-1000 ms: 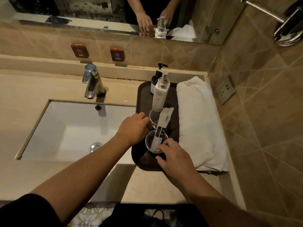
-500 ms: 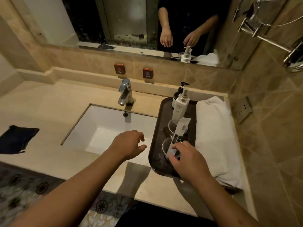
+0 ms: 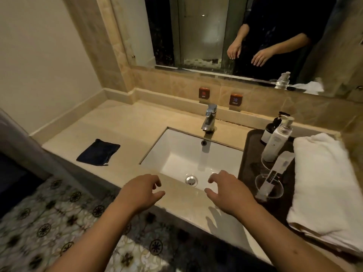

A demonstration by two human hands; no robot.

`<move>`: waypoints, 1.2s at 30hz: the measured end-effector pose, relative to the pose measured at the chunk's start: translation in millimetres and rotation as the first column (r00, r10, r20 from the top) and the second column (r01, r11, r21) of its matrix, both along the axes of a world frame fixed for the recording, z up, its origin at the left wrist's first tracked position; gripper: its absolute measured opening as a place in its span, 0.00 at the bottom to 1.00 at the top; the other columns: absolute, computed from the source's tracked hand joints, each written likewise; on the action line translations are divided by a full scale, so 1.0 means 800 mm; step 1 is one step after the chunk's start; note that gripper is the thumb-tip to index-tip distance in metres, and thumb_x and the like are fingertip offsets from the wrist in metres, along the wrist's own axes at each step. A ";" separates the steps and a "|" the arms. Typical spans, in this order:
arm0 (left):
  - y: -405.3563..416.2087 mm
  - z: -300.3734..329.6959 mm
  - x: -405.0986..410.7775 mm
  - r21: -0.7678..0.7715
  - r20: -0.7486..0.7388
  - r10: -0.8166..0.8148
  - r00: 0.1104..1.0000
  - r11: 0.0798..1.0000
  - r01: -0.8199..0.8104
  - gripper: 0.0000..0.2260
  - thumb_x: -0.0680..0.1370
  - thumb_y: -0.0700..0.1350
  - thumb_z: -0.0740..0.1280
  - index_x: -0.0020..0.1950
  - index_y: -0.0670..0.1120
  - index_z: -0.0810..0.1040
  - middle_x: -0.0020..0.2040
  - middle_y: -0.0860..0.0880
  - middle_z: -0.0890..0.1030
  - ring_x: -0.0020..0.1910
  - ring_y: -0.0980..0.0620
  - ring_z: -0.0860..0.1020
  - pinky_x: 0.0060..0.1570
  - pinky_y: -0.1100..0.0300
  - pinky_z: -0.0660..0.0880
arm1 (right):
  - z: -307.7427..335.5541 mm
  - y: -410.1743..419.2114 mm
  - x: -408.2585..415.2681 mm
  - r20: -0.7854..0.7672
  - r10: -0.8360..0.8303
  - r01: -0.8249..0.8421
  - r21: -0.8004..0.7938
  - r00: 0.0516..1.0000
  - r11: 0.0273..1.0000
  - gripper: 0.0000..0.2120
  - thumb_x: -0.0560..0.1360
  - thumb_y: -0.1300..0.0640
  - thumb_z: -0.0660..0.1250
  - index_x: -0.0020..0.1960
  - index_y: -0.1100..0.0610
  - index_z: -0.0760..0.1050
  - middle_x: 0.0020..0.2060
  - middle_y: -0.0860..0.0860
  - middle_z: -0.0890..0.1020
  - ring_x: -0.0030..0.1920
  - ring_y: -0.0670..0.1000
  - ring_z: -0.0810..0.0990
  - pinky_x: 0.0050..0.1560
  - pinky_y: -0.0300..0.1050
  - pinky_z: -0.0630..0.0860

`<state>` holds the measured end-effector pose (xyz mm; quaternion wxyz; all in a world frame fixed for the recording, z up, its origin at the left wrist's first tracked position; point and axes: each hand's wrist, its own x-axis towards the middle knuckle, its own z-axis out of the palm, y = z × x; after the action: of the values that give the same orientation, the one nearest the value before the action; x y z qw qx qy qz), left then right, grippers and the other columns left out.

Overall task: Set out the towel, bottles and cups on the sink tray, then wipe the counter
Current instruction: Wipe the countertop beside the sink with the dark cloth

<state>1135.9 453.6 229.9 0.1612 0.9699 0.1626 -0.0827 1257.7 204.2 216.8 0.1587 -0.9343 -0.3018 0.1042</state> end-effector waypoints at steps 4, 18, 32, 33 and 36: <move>0.096 -0.003 -0.047 -0.020 0.005 0.045 0.999 0.999 -0.045 0.15 0.75 0.60 0.68 0.59 0.55 0.78 0.53 0.56 0.81 0.47 0.57 0.77 0.47 0.61 0.74 | -0.003 0.097 -0.036 0.020 0.030 -0.030 -0.039 0.999 0.999 0.19 0.76 0.38 0.64 0.63 0.44 0.75 0.59 0.45 0.78 0.54 0.48 0.78 0.48 0.42 0.74; 0.443 -0.034 -0.171 -0.001 -0.017 0.140 0.990 0.990 -0.140 0.18 0.75 0.59 0.69 0.61 0.52 0.78 0.54 0.51 0.82 0.53 0.50 0.80 0.49 0.54 0.77 | -0.014 0.436 -0.174 -0.071 0.173 -0.180 -0.101 0.982 0.978 0.20 0.78 0.41 0.65 0.67 0.47 0.74 0.59 0.50 0.77 0.57 0.53 0.77 0.54 0.50 0.76; 0.578 -0.110 -0.076 -0.009 -0.121 0.061 0.991 0.998 -0.063 0.27 0.74 0.58 0.69 0.71 0.51 0.68 0.64 0.48 0.74 0.63 0.46 0.72 0.60 0.45 0.75 | -0.112 0.648 -0.077 -0.028 0.239 -0.227 0.212 0.971 0.950 0.12 0.79 0.49 0.65 0.58 0.54 0.79 0.54 0.50 0.78 0.56 0.52 0.75 0.53 0.48 0.75; 0.588 -0.113 -0.068 -0.004 -0.136 0.062 0.989 0.998 -0.064 0.28 0.75 0.57 0.69 0.71 0.51 0.67 0.65 0.47 0.73 0.64 0.46 0.71 0.60 0.45 0.75 | -0.121 0.665 -0.066 -0.023 0.239 -0.228 0.228 0.971 0.947 0.13 0.79 0.49 0.65 0.59 0.54 0.79 0.56 0.50 0.78 0.58 0.52 0.74 0.54 0.47 0.75; 0.619 -0.120 -0.042 0.012 -0.169 0.055 0.984 0.998 -0.054 0.30 0.74 0.57 0.70 0.73 0.50 0.66 0.66 0.47 0.72 0.65 0.45 0.71 0.60 0.45 0.74 | -0.143 0.712 -0.034 -0.021 0.247 -0.233 0.258 0.969 0.937 0.16 0.80 0.51 0.64 0.64 0.58 0.77 0.64 0.55 0.77 0.67 0.55 0.71 0.67 0.49 0.70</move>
<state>1102.6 948.9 133.7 0.1453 0.9552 0.2025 -0.1595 1230.2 774.0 102.6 0.2710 -0.8593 -0.4201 0.1083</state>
